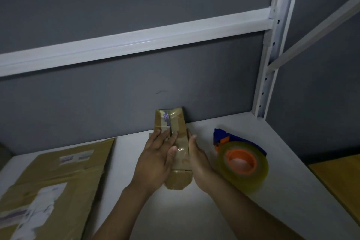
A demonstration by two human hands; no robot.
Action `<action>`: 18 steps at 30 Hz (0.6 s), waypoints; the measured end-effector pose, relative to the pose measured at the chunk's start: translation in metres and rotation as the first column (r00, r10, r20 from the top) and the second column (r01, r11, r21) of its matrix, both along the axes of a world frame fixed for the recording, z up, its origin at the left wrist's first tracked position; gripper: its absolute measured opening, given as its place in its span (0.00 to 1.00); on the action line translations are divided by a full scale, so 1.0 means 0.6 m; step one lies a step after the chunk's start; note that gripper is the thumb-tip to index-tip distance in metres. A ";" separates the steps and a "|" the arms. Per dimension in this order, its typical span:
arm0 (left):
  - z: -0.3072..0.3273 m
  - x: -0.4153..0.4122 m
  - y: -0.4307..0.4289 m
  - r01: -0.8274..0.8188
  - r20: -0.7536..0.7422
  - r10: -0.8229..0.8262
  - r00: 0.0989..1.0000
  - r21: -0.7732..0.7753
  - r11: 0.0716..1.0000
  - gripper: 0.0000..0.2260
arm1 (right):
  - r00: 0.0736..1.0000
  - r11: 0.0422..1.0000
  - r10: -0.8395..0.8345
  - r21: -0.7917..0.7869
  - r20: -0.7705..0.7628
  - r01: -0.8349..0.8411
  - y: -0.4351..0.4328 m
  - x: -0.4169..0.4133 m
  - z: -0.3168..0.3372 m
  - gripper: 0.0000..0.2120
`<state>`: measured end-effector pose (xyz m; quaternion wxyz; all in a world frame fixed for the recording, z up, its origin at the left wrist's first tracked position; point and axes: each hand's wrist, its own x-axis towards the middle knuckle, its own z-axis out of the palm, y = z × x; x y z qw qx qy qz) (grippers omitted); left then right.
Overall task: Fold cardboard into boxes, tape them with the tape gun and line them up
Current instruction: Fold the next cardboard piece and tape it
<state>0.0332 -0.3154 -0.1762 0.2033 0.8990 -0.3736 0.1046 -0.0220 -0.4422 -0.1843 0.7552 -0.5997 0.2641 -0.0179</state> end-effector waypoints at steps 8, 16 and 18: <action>0.018 0.010 0.008 0.071 -0.118 -0.081 0.990 -0.079 0.994 0.34 | 0.891 0.639 0.313 -0.767 0.329 0.058 -0.049 -0.041 -0.004 0.24; 0.046 0.074 0.087 0.326 -0.291 -0.388 0.875 -0.240 0.914 0.19 | 0.716 0.303 0.690 -0.940 0.105 -0.154 -0.136 -0.011 0.018 0.27; 0.044 0.083 0.084 0.335 -0.273 -0.380 0.884 -0.198 0.921 0.21 | 0.704 0.291 0.701 -0.947 0.113 -0.137 -0.140 -0.002 0.019 0.27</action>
